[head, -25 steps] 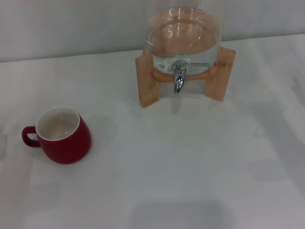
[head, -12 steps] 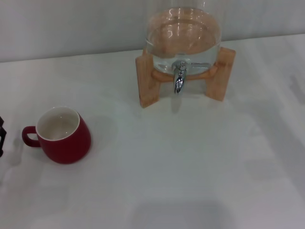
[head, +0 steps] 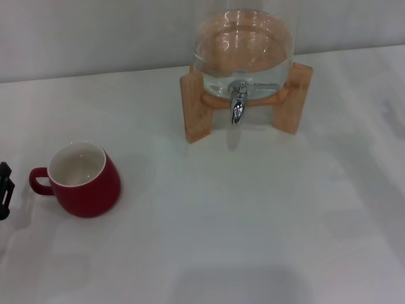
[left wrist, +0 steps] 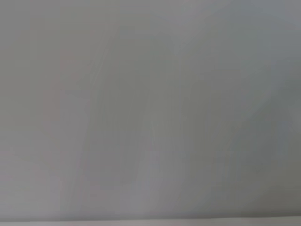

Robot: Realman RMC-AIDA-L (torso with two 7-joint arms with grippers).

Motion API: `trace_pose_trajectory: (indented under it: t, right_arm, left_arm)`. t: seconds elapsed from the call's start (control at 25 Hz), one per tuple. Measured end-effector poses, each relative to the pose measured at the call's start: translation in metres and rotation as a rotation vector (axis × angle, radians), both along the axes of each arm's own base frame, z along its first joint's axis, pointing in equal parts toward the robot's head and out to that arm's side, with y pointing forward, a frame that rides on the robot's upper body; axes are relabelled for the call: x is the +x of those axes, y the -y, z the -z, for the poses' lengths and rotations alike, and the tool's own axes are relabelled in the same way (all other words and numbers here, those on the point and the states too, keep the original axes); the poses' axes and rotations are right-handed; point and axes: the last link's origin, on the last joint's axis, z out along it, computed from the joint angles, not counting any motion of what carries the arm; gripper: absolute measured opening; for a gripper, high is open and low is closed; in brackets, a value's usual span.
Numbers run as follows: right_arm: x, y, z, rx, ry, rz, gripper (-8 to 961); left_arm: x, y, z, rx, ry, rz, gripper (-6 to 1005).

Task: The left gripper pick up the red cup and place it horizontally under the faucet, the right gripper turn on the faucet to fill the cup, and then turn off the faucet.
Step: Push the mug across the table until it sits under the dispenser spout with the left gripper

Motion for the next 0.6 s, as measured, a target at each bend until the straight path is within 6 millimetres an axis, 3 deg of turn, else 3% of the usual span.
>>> trace_pose_trajectory:
  t: [0.6]
  right_arm:
    - [-0.003, -0.006, 0.0, -0.003, 0.0, -0.009, 842]
  left_arm:
    - [0.0, 0.01, 0.011, -0.06, -0.016, 0.01, 511]
